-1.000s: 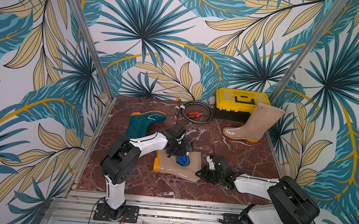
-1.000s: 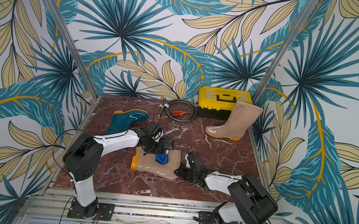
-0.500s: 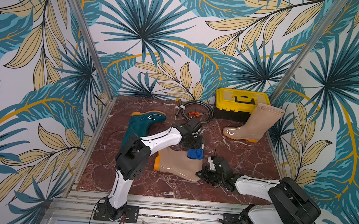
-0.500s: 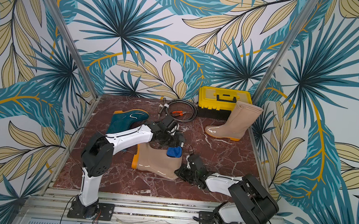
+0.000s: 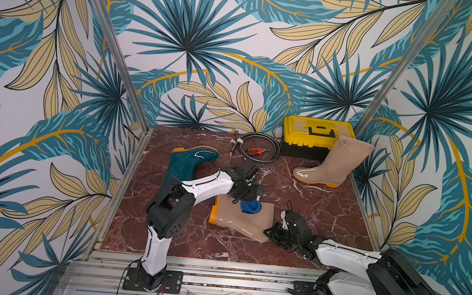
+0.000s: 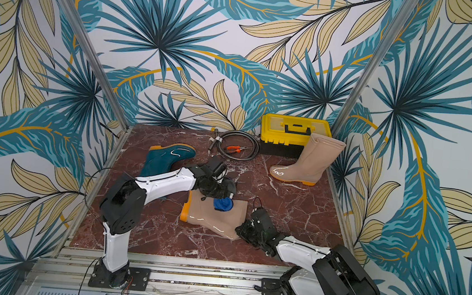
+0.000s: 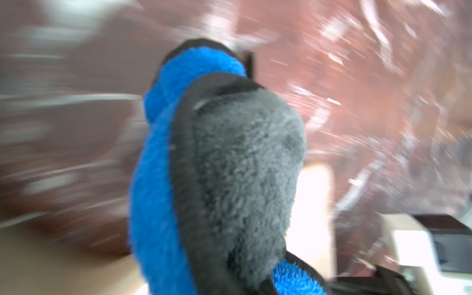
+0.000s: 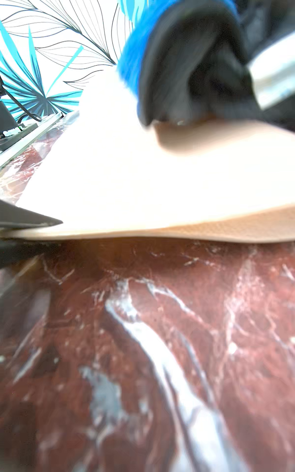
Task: Wipe the rubber boots with a cloth
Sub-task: Wipe the dirt off the rubber boot.
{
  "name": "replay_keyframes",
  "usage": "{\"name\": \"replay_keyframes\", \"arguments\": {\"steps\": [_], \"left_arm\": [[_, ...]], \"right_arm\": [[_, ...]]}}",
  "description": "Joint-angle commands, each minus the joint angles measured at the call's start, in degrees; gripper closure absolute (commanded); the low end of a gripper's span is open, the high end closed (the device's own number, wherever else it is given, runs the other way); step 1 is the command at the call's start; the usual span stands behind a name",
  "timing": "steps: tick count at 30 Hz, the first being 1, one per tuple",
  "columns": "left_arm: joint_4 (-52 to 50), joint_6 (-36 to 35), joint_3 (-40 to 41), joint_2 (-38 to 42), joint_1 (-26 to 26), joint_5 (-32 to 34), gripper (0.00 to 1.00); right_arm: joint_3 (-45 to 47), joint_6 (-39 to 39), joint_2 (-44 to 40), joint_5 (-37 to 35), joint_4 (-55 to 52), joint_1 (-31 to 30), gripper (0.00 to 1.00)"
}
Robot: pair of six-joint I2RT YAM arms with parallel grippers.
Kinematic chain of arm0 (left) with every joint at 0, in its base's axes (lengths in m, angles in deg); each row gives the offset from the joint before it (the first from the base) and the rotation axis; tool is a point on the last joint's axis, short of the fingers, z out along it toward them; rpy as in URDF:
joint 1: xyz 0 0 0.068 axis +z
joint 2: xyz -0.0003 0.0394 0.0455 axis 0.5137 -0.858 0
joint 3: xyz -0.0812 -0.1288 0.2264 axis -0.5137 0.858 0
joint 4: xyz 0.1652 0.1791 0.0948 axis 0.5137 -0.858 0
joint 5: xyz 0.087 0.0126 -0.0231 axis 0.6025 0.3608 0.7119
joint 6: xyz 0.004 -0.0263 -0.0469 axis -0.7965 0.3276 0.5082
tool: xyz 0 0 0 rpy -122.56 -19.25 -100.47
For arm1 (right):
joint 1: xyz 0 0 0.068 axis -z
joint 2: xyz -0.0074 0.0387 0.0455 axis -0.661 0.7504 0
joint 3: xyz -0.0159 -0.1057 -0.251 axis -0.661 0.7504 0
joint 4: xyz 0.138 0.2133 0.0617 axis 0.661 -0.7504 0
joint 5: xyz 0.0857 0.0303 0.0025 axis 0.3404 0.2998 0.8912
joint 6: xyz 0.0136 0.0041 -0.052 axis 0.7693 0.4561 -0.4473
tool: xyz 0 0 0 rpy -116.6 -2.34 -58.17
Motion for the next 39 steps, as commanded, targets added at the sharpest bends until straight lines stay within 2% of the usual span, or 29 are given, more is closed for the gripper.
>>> {"name": "replay_keyframes", "arguments": {"steps": [1, 5, 8, 13, 17, 22, 29, 33, 36, 39], "left_arm": [[-3.74, -2.58, 2.39, 4.66, 3.15, 4.68, 1.0], [-3.96, -2.49, 1.8, 7.23, 3.86, 5.66, 1.0], [-3.96, -1.82, -2.23, 5.02, 1.27, 4.43, 1.0], [-3.87, -0.55, -14.32, -5.38, -7.86, 0.44, 1.0], [-3.87, 0.81, -18.56, -12.6, -11.19, -2.92, 1.0], [-3.87, 0.51, -11.0, -8.51, -8.96, 0.14, 1.0], [-3.96, -1.68, 1.52, 6.39, 1.95, 4.36, 1.0], [-3.97, -2.17, 5.15, 13.02, 7.12, 5.08, 1.0], [-3.89, -0.62, 4.49, 13.54, 6.63, 3.82, 1.0], [-3.82, 0.74, 0.76, 10.18, 1.31, 3.76, 1.0]], "right_arm": [[2.19, 0.85, 1.13, -7.93, -10.62, 0.71, 1.0], [2.5, 1.63, 0.16, -8.68, -10.93, 0.67, 1.0], [2.46, 2.16, -0.7, -9.47, -10.97, 0.68, 1.0], [1.86, 2.94, -1.94, -10.47, -9.89, 0.67, 1.0], [0.48, 2.64, -2.78, -11.24, -11.44, 0.71, 1.0], [0.86, 2.96, -4.89, -12.95, -13.2, 0.72, 1.0], [2.0, 4.57, -3.7, -14.76, -12.16, 0.67, 1.0], [1.9, 3.91, -2.48, -13.55, -9.95, 0.71, 1.0], [1.36, 3.31, -1.01, -12.41, -8.28, 0.67, 1.0], [1.18, 3.31, 0.43, -11.05, -6.0, 0.67, 1.0]]}}
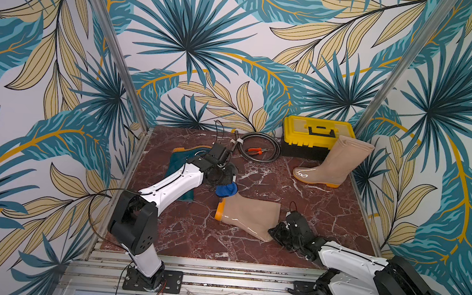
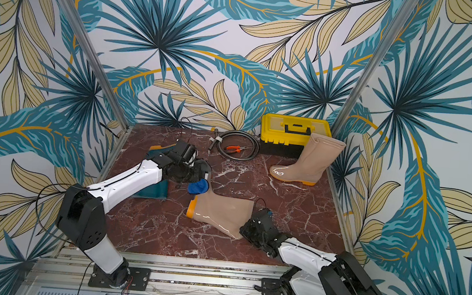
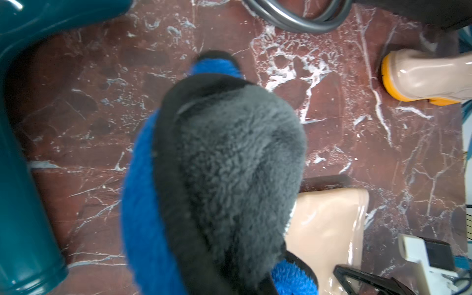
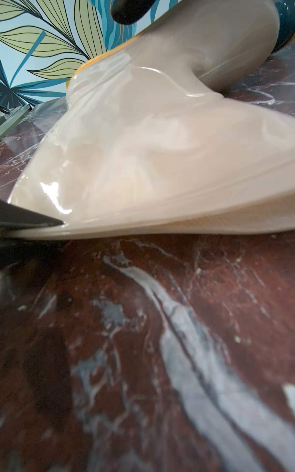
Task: Wipe the rubber boots with a cloth
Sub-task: Wipe the dirt off the rubber boot.
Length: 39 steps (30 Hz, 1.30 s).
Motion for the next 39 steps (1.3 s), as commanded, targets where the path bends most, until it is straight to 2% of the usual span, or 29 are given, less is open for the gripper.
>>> {"name": "replay_keyframes", "arguments": {"steps": [1, 4, 7, 13, 17, 23, 27, 31, 33, 36, 39], "left_arm": [[-0.29, 1.39, -4.46, -4.63, -6.95, -0.36, 1.0], [-0.3, 2.38, -11.42, -11.83, -13.69, -1.49, 1.0], [-0.24, 2.74, -17.93, -19.52, -17.94, -3.86, 1.0], [-0.33, 2.29, -21.8, -26.07, -19.6, -4.55, 1.0], [-0.35, 1.35, -16.87, -22.82, -17.25, -2.68, 1.0], [-0.49, -0.08, -3.68, -9.0, -7.91, 1.83, 1.0], [-0.44, -1.27, 1.11, -1.55, -2.65, 3.25, 1.0], [-0.25, 0.33, 0.96, -0.3, -1.9, 2.25, 1.0], [-0.33, 0.9, -1.76, -2.31, -4.34, 1.17, 1.0], [-0.25, 1.46, -7.43, -6.63, -9.52, 0.78, 1.0], [-0.26, 2.49, -12.42, -11.72, -13.5, -1.23, 1.0]], "right_arm": [[1.57, 0.22, 3.47, -4.7, -1.22, 0.87, 1.0], [1.7, 0.32, 3.16, -4.46, -0.82, 0.87, 1.0], [1.74, 0.28, 1.99, -4.96, -1.87, 0.87, 1.0], [2.49, 0.21, -1.3, -6.49, -4.28, 0.87, 1.0], [3.07, 0.49, -2.21, -7.16, -4.64, 0.87, 1.0], [3.25, 0.49, -1.13, -7.27, -3.79, 0.87, 1.0], [3.2, 0.7, -0.08, -7.01, -2.5, 0.87, 1.0], [2.73, 0.07, 0.46, -5.29, -1.13, 0.87, 1.0], [2.72, -0.59, -0.18, -4.11, -0.74, 0.88, 1.0], [2.81, -2.3, -2.17, -3.2, -3.02, 0.87, 0.75], [3.31, -4.66, -5.36, -1.49, -6.23, 0.87, 0.59]]}}
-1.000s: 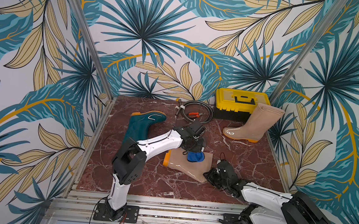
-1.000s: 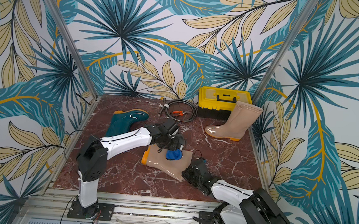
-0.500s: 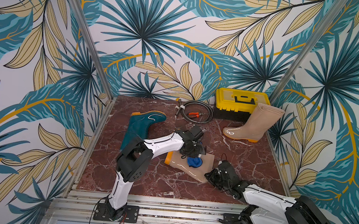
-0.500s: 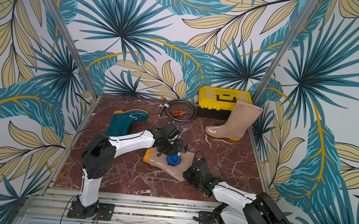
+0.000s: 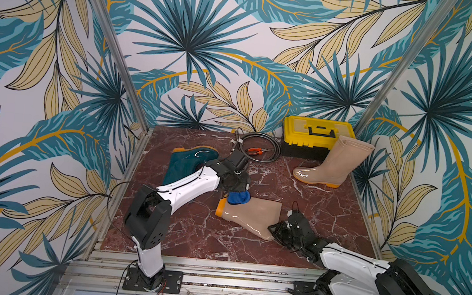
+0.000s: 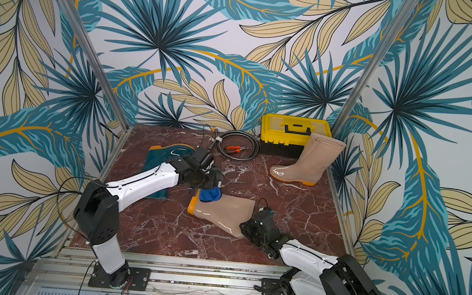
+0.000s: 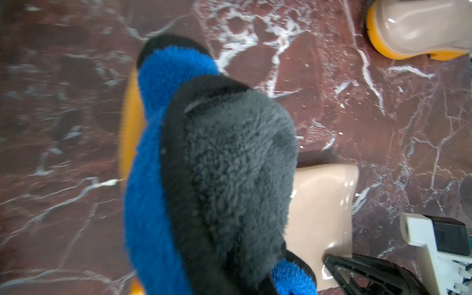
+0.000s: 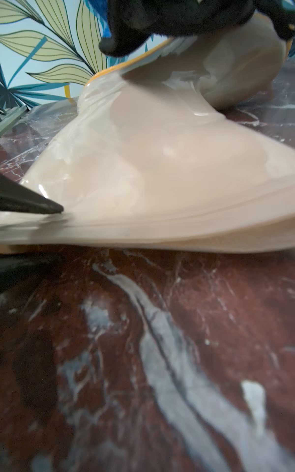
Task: Wipe the rubber boots with a cloth
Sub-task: Wipe the dirt off the rubber boot.
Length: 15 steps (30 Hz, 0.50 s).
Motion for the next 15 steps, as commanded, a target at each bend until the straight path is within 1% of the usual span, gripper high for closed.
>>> {"name": "replay_keyframes", "arguments": {"steps": [1, 4, 6, 8, 9, 12, 15], "left_arm": [[0.49, 1.43, -5.58, -4.29, -4.78, -2.83, 1.0], [0.53, 2.52, -8.57, -8.35, -8.36, -4.14, 1.0], [0.9, 3.17, -9.59, -10.51, -10.34, -4.65, 1.0], [1.37, 4.05, -9.84, -12.25, -11.74, -5.18, 1.0], [1.7, 4.4, -9.56, -12.68, -12.02, -5.28, 1.0], [1.91, 4.53, -7.88, -12.78, -12.2, -4.3, 1.0], [1.91, 4.31, -5.03, -10.44, -11.33, -2.41, 1.0]], "right_arm": [[2.11, -3.25, -2.85, -0.13, -8.59, 0.3, 0.57], [2.84, -5.15, -7.62, 0.92, -12.71, 0.3, 0.55], [3.63, -5.94, -10.32, 0.72, -14.39, 0.3, 0.58], [4.45, -6.15, -12.15, 0.46, -14.2, 0.3, 0.63], [4.82, -6.06, -12.4, 0.31, -13.67, 0.3, 0.64], [4.89, -5.95, -10.78, 0.15, -10.31, 0.3, 0.63], [2.9, -6.7, -6.15, 1.83, -8.0, 0.34, 0.57]]}}
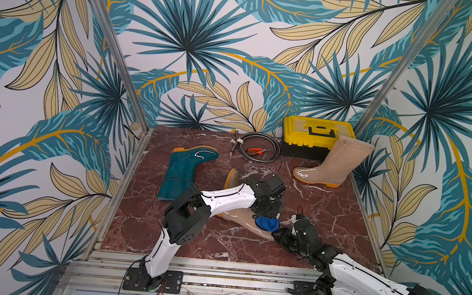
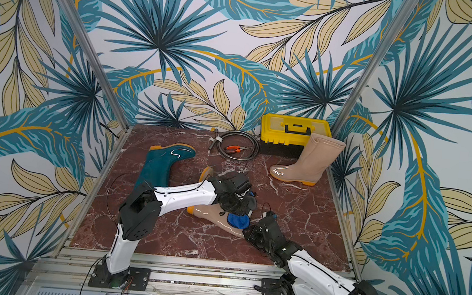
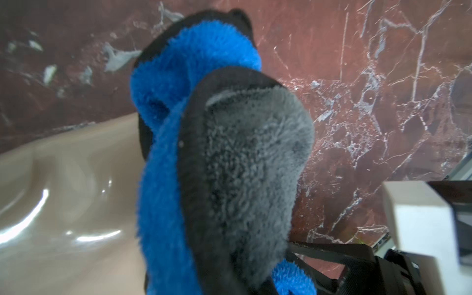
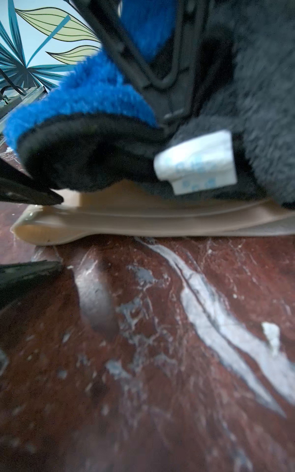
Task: Wipe the rubber boots with a cloth
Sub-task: Wipe the dirt off the rubber boot.
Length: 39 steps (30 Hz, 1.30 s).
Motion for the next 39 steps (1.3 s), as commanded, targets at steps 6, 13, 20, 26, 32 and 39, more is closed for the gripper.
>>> {"name": "replay_keyframes", "arguments": {"steps": [6, 13, 20, 26, 32, 39], "left_arm": [[0.58, -0.15, 9.76, 11.0, 4.86, 4.64, 1.0], [0.46, -1.18, 23.06, 25.03, 12.7, 7.86, 1.0], [0.62, -0.46, 26.63, 32.04, 17.03, 7.67, 1.0], [3.28, 1.22, 19.0, 22.26, 7.44, 6.85, 1.0], [7.05, 2.9, 9.22, 8.95, -0.88, 1.5, 1.0], [6.95, 1.53, 14.64, 10.44, 1.99, 2.64, 1.0]], "right_arm": [[-1.9, -0.33, 16.22, 5.27, 6.51, 0.14, 0.6], [1.94, 3.86, 18.17, 4.64, 11.76, 0.14, 0.82], [1.58, 2.89, 14.32, 3.55, 10.27, 0.19, 0.94], [1.43, 3.29, 14.66, 3.36, 10.7, 0.15, 0.99], [0.86, 3.5, 16.24, 3.56, 10.52, 0.15, 1.0], [1.54, 4.45, 15.88, 2.16, 9.74, 0.15, 1.0]]}}
